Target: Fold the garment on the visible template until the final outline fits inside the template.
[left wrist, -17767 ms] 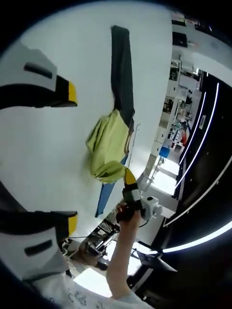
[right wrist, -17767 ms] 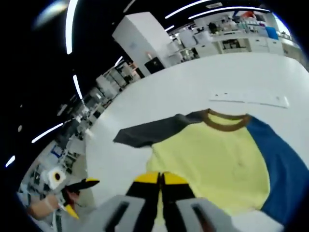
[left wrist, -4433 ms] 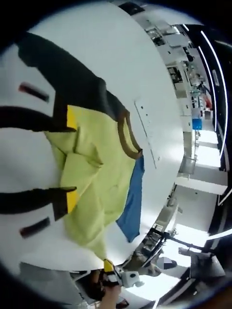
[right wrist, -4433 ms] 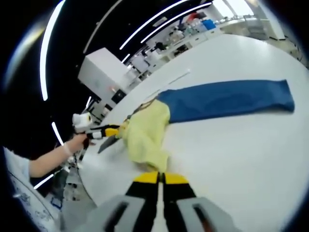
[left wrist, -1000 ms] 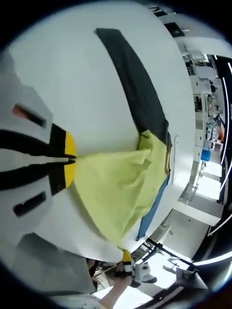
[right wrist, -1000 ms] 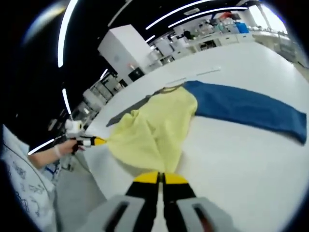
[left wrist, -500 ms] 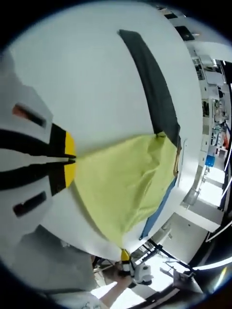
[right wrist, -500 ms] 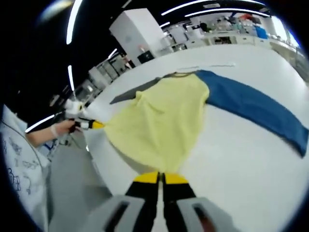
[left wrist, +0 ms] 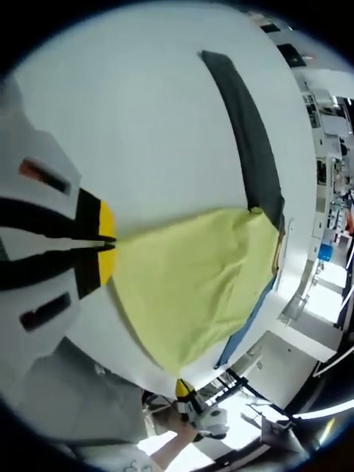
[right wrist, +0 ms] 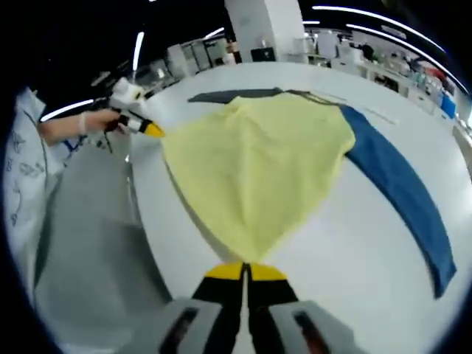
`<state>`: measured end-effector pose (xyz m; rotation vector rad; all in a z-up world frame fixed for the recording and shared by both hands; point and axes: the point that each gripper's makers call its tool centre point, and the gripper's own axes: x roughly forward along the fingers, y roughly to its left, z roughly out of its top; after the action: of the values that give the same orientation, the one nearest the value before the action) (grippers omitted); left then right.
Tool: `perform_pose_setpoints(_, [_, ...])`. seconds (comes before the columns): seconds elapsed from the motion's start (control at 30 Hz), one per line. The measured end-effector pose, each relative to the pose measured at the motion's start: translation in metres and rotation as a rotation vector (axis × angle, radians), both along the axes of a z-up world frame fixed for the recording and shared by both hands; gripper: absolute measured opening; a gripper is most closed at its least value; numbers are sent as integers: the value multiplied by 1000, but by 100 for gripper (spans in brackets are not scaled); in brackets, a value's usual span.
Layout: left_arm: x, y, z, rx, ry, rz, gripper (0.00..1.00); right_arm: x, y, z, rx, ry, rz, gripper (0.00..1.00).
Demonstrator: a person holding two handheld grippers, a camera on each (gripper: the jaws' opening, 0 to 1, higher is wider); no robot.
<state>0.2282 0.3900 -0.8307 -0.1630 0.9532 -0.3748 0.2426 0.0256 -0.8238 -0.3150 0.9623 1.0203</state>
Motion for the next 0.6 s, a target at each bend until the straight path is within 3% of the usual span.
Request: perform_pose_setpoints(0.6, [-14,0,-14,14,46,-17,0,-13,-3,-12,-71,25,63,0])
